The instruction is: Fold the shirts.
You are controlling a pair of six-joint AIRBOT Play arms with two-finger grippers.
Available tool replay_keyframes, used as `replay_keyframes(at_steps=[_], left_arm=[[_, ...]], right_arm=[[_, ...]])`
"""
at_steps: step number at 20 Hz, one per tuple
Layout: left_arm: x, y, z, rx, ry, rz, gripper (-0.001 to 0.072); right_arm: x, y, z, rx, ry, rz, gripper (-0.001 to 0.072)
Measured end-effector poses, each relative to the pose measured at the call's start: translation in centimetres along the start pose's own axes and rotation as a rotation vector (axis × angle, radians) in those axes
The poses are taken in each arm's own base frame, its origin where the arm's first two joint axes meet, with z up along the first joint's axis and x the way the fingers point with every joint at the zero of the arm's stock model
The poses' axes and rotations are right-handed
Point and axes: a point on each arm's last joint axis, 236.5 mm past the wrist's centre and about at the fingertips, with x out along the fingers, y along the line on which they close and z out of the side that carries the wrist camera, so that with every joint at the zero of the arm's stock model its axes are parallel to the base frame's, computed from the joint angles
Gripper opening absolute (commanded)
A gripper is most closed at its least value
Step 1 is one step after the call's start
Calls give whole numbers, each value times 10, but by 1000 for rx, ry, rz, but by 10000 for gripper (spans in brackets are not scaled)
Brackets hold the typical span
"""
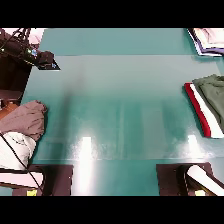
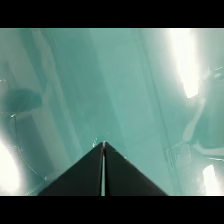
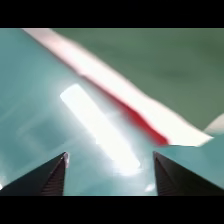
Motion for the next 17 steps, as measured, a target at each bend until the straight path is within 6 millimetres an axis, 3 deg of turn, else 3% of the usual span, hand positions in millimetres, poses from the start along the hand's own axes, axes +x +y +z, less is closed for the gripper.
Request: replay_keyframes(at_steps=[1,2,4,5,8,10,13,17], left_arm=[[0,0,0,-1,-1,0,25],[0,0,1,-4,-3,1,25],[0,1,3,-8,-11,2,25],[0,1,4,-10,-15,3,25],[0,2,9,-14,-36,8,25],[0,3,12,-15,-50,11,25],[-1,4,16,-16,-66,15,25],[-1,4,19,-16,-80,18,25]], right_arm=[[4,24,-6,-51,25,48,539],[9,51,-15,-112,55,93,437],[16,98,-39,-245,120,161,115],[19,118,-52,-308,148,186,22],[24,171,-95,-495,217,251,22],[26,196,-118,-594,241,285,22],[26,223,-142,-692,247,326,22],[26,238,-157,-747,245,354,22]])
